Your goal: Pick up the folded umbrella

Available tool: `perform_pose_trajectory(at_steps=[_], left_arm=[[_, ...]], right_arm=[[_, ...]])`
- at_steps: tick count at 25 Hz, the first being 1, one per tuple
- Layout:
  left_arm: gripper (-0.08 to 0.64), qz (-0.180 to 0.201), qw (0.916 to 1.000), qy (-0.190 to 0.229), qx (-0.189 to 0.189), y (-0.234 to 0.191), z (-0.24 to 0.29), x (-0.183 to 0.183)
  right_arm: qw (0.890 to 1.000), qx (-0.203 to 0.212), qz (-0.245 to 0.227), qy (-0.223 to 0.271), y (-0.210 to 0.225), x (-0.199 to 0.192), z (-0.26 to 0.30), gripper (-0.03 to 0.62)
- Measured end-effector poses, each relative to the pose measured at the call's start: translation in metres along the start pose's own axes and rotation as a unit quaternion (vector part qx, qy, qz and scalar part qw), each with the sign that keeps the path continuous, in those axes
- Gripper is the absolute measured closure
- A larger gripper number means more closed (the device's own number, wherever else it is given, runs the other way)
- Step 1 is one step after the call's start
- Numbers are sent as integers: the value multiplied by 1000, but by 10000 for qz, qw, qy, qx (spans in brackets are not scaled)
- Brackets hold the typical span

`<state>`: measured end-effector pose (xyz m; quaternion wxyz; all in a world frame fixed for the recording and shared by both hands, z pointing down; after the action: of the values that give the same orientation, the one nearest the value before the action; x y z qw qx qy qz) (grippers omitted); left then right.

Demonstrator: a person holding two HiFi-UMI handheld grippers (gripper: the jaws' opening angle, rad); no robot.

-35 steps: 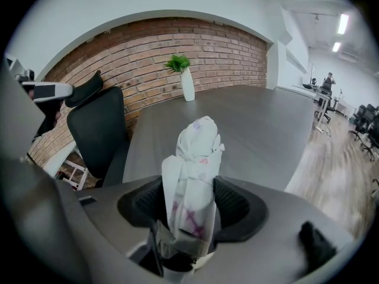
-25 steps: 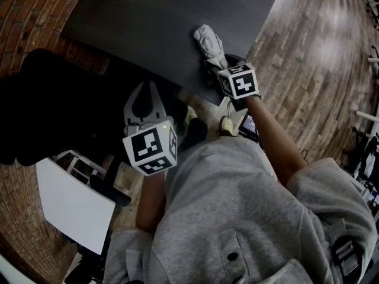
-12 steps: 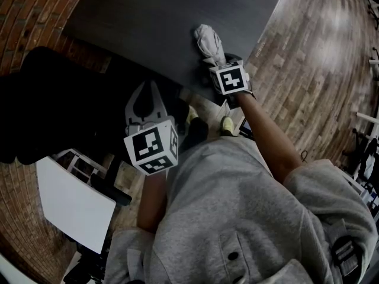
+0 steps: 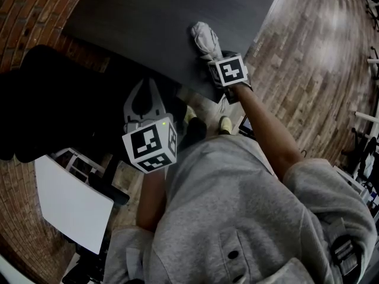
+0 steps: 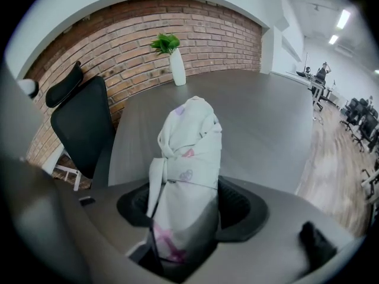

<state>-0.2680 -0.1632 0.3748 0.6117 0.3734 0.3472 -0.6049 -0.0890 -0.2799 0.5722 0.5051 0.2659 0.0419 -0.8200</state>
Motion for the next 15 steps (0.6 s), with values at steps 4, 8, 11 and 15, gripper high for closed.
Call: perform_pose_trajectory(at_steps=[4,8,11,15], left_arm=[[546,0,10000,32,35,3,-6,-1],[546,-8,10000,44,57,7,-10,-2],[546,9,10000,85,40,17,-15,0],[546,51,9999,161,-6,34,-20,5]], right_arm=[[9998,103,143,88,6,-2,-10,327],[9990,284,270,197,7,-2,-19,327],[9973,442,405,414,9,3,-37,327],[9933,613,443,869,18,13,-66,327]])
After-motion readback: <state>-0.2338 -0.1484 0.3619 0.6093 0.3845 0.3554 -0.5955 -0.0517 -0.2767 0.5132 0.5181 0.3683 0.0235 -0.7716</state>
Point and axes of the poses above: the fingertips, and each gripper's own axes: z forward along the fingers, y to its right, x out of its top, the point moved 3 cm from there along -z, backward along the fingers, and after that the axes turned 6 degrees about z, right-handed, at the moved point
